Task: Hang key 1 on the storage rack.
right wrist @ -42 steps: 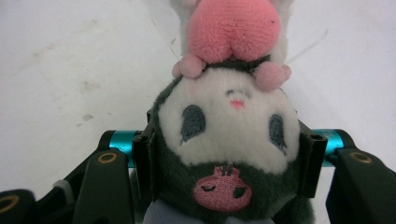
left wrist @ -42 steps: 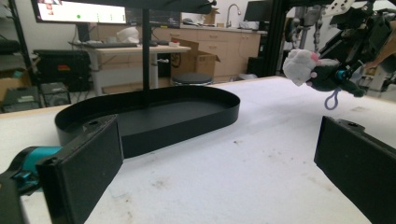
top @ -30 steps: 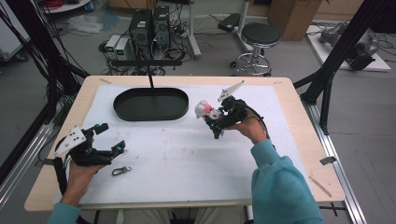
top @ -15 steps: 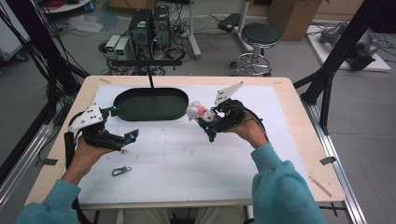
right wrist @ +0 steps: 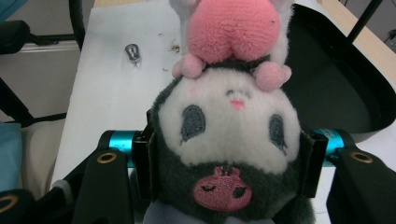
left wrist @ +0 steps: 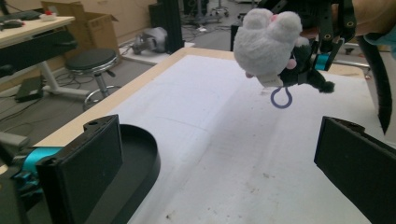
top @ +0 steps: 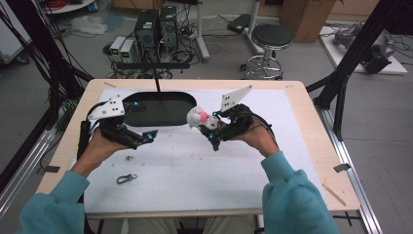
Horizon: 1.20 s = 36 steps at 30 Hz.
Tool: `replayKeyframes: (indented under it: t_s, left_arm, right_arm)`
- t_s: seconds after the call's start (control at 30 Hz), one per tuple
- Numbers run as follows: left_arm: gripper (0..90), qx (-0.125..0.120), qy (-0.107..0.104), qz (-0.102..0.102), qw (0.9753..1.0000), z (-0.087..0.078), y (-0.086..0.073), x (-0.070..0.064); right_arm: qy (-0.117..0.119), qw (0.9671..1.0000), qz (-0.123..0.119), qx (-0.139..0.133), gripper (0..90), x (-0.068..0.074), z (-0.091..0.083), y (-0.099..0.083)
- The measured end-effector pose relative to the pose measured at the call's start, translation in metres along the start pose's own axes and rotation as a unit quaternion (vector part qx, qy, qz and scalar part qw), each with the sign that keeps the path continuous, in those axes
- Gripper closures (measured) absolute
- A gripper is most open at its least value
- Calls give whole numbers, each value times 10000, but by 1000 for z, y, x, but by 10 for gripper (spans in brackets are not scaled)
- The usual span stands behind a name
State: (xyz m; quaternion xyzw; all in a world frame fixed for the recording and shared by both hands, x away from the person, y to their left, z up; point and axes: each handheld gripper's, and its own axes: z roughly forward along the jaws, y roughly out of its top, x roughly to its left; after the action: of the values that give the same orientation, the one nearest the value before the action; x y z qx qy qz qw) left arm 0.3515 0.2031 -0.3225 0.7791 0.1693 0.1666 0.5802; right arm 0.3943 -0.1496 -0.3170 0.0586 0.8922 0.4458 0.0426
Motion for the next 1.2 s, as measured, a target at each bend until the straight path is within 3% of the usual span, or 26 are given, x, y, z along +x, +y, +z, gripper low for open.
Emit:
replayKeyframes:
  t_s: [0.4,0.67,0.9,1.2]
  left_arm:
    - [17,-135,-655,-12,9978,26,23,-5]
    - [17,14,-1012,62,9948,45,32,-9]
    - [17,57,-1234,87,9923,57,35,-11]
    - [18,319,-1447,164,9888,70,41,-14]
  right_arm:
    - [210,9997,-134,-35,410,5,4,3]
    - [324,9993,-159,-99,410,6,5,4]
    - [400,9989,-218,-117,407,7,8,7]
    - [518,9981,-329,-96,406,9,10,10]
